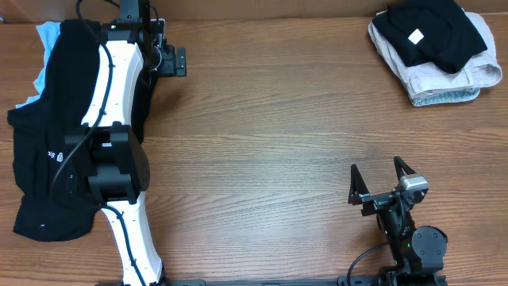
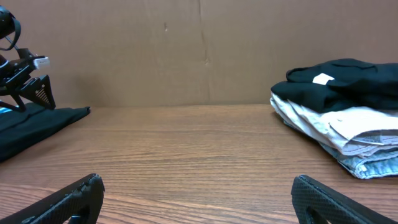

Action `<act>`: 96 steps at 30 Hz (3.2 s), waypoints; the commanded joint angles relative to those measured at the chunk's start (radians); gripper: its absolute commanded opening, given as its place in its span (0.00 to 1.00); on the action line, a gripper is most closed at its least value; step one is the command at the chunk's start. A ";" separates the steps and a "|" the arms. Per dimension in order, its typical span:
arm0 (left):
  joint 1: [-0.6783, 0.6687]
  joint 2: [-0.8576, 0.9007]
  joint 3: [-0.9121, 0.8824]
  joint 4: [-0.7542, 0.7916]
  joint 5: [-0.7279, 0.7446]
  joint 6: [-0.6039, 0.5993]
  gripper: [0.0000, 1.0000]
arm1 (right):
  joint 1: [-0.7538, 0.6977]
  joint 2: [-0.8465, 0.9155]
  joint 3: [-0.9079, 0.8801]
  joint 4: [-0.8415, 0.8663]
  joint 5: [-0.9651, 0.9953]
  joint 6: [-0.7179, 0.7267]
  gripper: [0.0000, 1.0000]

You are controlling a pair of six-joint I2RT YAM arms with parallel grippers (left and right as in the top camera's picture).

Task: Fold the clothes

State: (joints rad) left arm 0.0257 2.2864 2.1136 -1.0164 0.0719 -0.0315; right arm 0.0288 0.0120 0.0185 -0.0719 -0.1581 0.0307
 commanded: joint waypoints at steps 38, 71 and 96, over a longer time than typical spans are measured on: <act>-0.070 -1.136 -0.869 0.538 0.166 0.049 1.00 | 0.000 -0.008 -0.011 0.003 0.008 0.007 1.00; 0.022 -2.284 -2.109 1.101 0.158 -0.010 1.00 | 0.000 -0.008 -0.011 0.003 0.008 0.007 1.00; 0.021 -2.282 -2.109 0.961 0.154 -0.009 1.00 | 0.000 -0.008 -0.011 0.003 0.008 0.007 1.00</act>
State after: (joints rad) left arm 0.0414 0.0139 0.0082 -0.0555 0.2249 -0.0269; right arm 0.0284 0.0120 0.0185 -0.0731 -0.1562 0.0303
